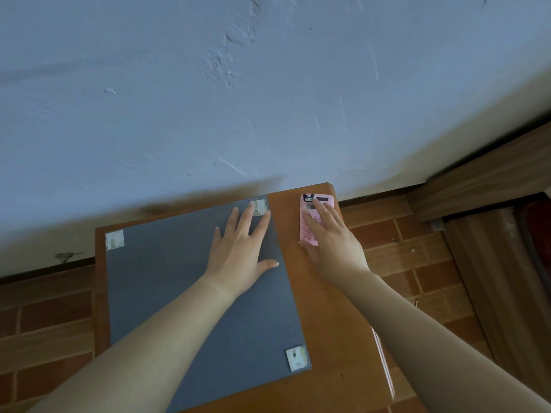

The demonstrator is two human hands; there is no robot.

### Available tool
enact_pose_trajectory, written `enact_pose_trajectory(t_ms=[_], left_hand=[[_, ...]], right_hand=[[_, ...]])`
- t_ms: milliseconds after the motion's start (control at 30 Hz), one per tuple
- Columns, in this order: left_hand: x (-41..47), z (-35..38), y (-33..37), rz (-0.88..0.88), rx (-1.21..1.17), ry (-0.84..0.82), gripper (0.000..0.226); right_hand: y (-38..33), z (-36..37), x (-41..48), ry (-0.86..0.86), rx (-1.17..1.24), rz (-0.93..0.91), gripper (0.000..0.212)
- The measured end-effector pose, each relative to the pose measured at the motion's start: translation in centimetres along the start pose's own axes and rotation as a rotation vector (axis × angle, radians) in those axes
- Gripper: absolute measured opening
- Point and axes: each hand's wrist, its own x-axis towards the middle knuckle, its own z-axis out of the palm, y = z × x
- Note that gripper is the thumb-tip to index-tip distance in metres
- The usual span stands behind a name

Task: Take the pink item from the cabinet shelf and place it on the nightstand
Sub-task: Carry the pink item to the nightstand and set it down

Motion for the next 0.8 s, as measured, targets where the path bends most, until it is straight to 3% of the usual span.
enact_pose_trajectory(t_ms=[267, 433, 800], left_hand=[[3.5, -1.2, 1.9, 0.010, -0.135, 0.052, 0.082], [3.4, 0.2, 2.1, 0.062, -0.034, -0.025, 0.082], [3.5, 0.7, 2.1, 0.065, -0.016, 0.004, 0.082]], right_hand=[[1.1, -0.4, 0.6, -0.065, -0.017, -0.001, 0.059], [1.6, -0.9, 0.7, -0.076, -0.034, -0.039, 0.052], [1.1, -0.4, 0.8, -0.059, 0.005, -0.073, 0.055]])
